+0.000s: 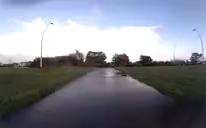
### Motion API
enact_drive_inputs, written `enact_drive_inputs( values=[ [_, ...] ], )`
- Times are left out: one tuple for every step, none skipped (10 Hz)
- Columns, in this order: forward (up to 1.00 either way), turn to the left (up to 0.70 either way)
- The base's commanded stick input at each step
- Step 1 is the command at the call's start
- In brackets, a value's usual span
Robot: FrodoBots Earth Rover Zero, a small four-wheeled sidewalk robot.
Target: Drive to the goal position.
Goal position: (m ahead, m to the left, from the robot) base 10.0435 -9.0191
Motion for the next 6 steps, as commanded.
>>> enact_drive_inputs(
  values=[
    [0.45, 0.0],
    [0.45, 0.0],
    [0.45, 0.0],
    [0.45, 0.0],
    [0.45, 0.0],
    [0.45, 0.0]
  ],
)
